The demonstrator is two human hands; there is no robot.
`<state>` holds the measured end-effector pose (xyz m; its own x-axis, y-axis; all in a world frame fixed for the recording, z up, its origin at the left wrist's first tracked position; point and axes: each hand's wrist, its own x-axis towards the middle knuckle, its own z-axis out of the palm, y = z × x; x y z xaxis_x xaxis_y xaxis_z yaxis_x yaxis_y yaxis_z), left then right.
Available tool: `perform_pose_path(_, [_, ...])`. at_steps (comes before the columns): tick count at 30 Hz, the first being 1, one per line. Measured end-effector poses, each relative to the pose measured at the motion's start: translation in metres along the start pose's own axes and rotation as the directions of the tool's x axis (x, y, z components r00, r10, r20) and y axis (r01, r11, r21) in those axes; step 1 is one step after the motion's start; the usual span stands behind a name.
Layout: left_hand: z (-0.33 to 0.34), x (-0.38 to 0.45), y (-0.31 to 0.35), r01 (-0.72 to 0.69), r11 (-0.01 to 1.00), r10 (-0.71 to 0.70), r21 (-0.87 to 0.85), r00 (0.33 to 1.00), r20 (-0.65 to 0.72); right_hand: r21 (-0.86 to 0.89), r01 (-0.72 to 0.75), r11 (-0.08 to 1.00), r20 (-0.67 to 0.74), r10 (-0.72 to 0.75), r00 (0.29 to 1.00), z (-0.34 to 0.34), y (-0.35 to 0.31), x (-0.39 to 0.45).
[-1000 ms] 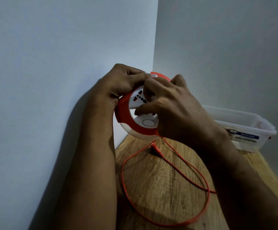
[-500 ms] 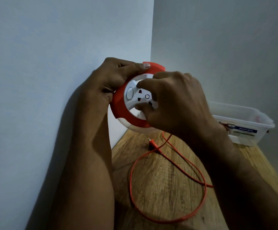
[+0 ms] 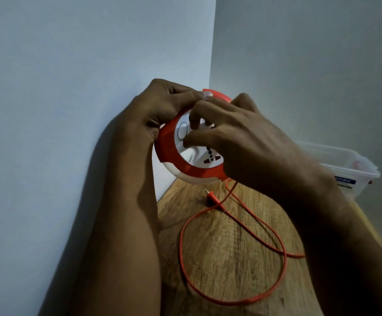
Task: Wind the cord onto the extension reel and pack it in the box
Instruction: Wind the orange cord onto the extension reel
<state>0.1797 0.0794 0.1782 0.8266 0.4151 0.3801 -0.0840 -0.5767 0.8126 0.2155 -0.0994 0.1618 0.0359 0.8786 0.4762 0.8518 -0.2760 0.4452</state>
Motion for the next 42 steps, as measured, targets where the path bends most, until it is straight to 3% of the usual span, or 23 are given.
perform_pose_path(4, [-0.001,0.001,0.000,0.003,1.000,-0.002,-0.003,1.000,0.029,-0.056,0.049,0.997,0.083,-0.044,0.996,0.008,-0.001,0.001])
perform_pose_path(9, [0.000,0.003,-0.001,-0.017,1.000,0.016,0.013,0.999,0.039,-0.077,-0.018,0.997,0.050,0.022,0.998,0.018,0.001,0.001])
perform_pose_path(20, [0.008,0.000,0.007,-0.005,1.000,0.006,-0.005,0.997,0.080,0.052,-0.147,0.988,-0.140,0.153,0.978,0.030,0.004,0.004])
perform_pose_path(26, [0.007,-0.003,0.006,0.024,0.996,-0.024,-0.090,1.000,0.001,0.242,-0.330,0.912,-0.337,0.398,0.853,0.034,-0.005,0.005])
perform_pose_path(31, [0.001,-0.002,0.004,0.007,0.998,-0.008,-0.067,1.000,-0.017,0.141,-0.281,0.949,-0.391,0.314,0.865,0.007,-0.003,0.002])
perform_pose_path(33, [0.000,0.000,0.001,-0.013,0.999,0.012,-0.052,1.000,-0.013,0.118,-0.139,0.983,-0.312,0.169,0.935,-0.003,0.005,-0.001])
perform_pose_path(35, [0.001,0.000,0.000,0.001,1.000,-0.001,-0.021,0.999,-0.034,0.108,-0.043,0.993,-0.133,0.058,0.989,-0.005,0.010,-0.003])
perform_pose_path(38, [0.004,0.000,0.003,0.021,1.000,-0.021,-0.012,1.000,-0.008,0.008,-0.021,1.000,0.107,0.020,0.994,-0.001,0.007,-0.005])
perform_pose_path(42, [0.004,0.001,0.005,0.002,1.000,-0.001,-0.008,1.000,0.014,-0.049,-0.024,0.998,0.089,0.028,0.996,0.008,0.003,-0.005])
